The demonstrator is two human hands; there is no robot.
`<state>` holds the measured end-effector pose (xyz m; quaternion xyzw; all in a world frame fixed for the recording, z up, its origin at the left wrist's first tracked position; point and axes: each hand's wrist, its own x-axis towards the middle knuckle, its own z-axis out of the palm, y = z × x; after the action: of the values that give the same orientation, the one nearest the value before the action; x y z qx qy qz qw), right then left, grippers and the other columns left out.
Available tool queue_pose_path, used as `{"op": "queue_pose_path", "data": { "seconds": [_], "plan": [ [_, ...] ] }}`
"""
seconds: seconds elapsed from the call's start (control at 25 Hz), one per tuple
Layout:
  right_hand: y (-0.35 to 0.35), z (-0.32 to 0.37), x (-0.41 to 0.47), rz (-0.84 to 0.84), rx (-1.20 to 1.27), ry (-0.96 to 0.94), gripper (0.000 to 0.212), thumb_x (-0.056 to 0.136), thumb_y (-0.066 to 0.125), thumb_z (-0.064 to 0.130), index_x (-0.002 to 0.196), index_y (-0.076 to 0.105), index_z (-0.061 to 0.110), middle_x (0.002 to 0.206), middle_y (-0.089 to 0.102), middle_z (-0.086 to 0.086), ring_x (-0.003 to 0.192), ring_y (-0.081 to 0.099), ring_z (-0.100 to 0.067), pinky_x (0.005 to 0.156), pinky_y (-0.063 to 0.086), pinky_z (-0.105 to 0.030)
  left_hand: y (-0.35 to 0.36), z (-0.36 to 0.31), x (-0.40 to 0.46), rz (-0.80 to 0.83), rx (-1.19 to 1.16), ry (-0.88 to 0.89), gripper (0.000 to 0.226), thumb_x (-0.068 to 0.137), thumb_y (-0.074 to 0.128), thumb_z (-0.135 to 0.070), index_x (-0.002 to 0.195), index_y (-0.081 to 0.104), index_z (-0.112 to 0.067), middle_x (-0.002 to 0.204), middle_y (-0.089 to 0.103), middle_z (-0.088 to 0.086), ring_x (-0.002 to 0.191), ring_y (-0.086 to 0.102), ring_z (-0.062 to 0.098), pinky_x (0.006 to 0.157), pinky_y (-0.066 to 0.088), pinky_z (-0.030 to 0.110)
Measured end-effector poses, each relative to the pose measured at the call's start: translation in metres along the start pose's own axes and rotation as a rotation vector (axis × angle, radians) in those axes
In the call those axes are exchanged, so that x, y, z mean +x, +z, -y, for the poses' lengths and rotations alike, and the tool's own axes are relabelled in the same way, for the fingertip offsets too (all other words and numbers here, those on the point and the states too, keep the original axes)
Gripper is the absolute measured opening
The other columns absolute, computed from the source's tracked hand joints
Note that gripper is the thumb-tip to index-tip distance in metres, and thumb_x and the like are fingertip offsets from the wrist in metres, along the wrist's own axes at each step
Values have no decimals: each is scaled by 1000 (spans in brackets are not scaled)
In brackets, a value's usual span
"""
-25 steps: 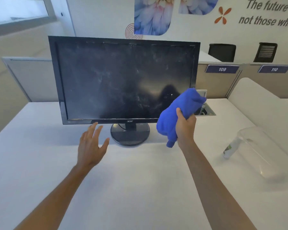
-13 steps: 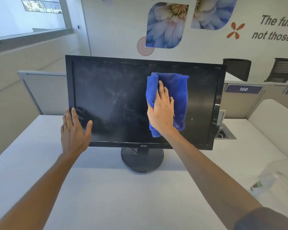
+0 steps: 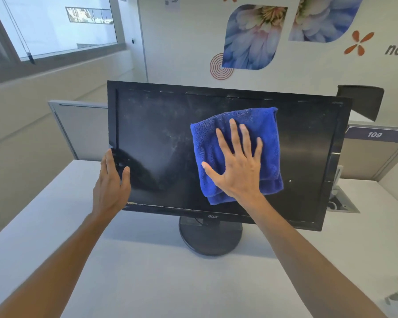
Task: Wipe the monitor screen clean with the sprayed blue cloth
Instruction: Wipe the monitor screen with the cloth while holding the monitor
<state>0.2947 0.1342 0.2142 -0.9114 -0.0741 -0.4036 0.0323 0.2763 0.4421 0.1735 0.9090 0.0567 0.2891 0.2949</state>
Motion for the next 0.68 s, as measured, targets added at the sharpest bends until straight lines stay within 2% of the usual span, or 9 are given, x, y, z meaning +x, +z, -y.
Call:
{"op": "queue_pose_path", "data": {
  "seconds": [0.08,0.16,0.24,0.36,0.56,0.68],
  "plan": [
    [7,-5,3,-4,-79,22,91,79,32,86,154,20,37,165,5,-2,152,4,-26,115,2,-59,-2,5,9,-20,-43,5,56,99,41,-22,149,16,-17,141,45,13,112,54,40,88,46,54],
    [15,-3,5,-7,-85,47,93,77,31,89,154,17,39,165,3,-3,152,1,-29,115,1,-60,-4,11,16,-33,-87,15,55,97,41,-13,148,21,-17,134,52,14,105,56,39,87,45,50],
    [25,3,8,-26,-99,33,82,86,31,80,155,15,39,165,4,-4,151,0,-31,115,1,-62,-6,14,20,-45,-127,29,55,95,42,-7,146,27,-16,129,55,14,102,56,38,86,43,47],
    [35,22,11,-70,-119,-17,61,100,28,56,155,13,37,165,7,-2,152,3,-28,116,8,-64,-11,19,20,-44,-180,73,55,93,43,-1,145,31,-14,131,56,14,108,55,36,88,44,45],
    [44,72,34,-129,-76,-54,55,103,30,41,156,17,31,164,13,2,152,7,-22,120,9,-55,-13,30,21,8,-275,116,63,90,48,7,147,30,-14,136,51,13,117,53,31,94,47,43],
    [48,104,57,-141,-23,-98,54,103,34,34,155,22,27,163,19,3,151,10,-22,121,10,-51,-16,38,31,89,-358,49,65,89,50,8,147,32,-15,132,54,9,117,53,27,95,50,42]
  ]
}}
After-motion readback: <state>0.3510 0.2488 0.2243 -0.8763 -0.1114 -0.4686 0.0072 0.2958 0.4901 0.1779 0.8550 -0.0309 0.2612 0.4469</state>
